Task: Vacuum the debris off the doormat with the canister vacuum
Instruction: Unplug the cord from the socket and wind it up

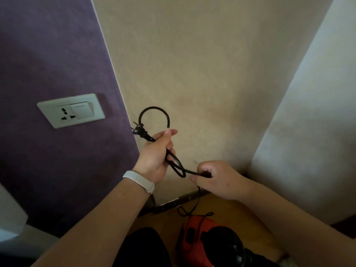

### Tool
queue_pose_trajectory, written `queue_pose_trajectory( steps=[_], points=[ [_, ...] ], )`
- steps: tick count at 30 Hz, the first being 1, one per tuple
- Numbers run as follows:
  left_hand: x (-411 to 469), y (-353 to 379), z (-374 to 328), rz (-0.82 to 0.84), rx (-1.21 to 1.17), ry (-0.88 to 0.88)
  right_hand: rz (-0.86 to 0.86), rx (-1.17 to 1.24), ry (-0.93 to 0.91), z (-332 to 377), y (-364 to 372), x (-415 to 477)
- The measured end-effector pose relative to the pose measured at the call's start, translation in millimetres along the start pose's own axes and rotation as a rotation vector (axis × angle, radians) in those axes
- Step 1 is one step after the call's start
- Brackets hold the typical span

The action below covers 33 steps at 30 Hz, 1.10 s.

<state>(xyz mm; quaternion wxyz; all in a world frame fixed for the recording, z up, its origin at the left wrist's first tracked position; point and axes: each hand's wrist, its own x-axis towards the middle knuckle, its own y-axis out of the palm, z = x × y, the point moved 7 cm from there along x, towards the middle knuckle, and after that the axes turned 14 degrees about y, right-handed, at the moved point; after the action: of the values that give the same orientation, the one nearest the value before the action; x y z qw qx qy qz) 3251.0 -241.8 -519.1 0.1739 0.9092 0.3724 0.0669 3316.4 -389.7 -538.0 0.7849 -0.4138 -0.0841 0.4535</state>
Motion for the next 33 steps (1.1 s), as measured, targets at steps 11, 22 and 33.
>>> queue_pose_trajectory(
  steps=[11,22,33],
  points=[
    [21.8,-31.6,-47.2,0.009,0.565,0.363,0.089,0.366,0.327,-60.2,23.1,28.6],
    [-11.8,7.2,23.7,0.710,0.828,0.160,0.060,0.844,0.255,-3.2,-34.8,28.5],
    [-28.3,64.5,38.6,0.725,0.450,0.173,-0.001,1.227,0.177,23.1,-36.3,28.6]
  ],
)
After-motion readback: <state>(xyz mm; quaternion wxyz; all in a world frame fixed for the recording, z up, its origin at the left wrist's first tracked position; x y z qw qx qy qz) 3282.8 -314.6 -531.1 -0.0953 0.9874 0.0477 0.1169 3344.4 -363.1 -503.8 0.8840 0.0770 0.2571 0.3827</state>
